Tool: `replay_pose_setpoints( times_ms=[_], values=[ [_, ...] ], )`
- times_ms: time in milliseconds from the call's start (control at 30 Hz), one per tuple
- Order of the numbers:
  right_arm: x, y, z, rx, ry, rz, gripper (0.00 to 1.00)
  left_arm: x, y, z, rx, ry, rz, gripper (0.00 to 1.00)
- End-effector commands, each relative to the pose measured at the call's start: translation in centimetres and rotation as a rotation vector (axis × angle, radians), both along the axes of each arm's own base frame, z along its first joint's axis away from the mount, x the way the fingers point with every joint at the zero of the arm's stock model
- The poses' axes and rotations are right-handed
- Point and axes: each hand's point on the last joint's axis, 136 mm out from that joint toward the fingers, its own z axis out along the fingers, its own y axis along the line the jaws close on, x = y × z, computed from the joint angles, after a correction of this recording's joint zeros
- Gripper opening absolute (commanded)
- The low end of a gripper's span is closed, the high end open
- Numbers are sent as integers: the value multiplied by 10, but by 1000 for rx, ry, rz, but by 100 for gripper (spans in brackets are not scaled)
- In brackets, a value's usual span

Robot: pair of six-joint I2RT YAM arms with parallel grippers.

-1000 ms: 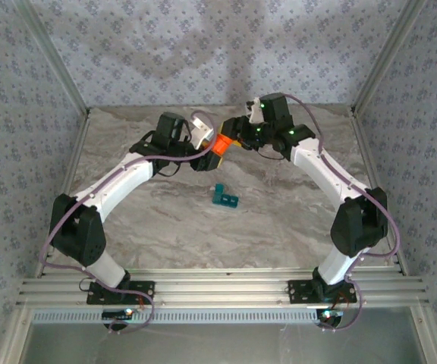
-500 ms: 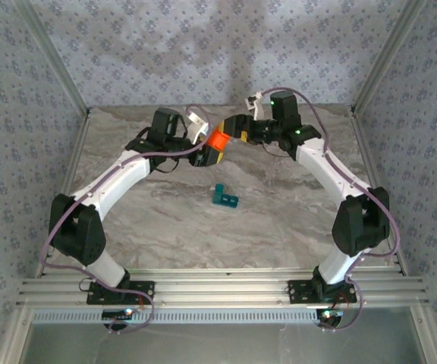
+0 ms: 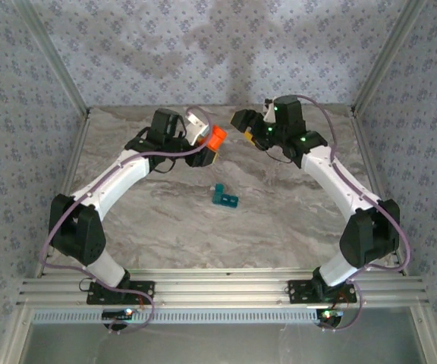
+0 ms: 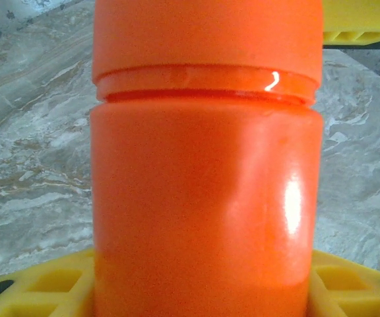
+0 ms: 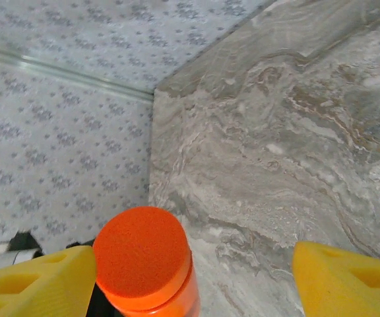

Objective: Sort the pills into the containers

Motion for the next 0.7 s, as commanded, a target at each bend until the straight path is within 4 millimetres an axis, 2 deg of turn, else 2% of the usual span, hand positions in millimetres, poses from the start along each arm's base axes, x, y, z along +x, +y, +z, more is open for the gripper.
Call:
replay_pose_setpoints(
  times_ms=[0, 233, 667],
  values=[
    [8, -3, -6, 11, 53, -102, 80, 3, 0, 9, 13, -54, -17, 0],
    [8, 21, -12, 19, 65, -51, 79, 1, -3, 2, 18, -39, -29, 0],
    [6, 41, 3, 25, 18, -5, 76, -1, -7, -1, 7, -18, -51, 0]
  ],
)
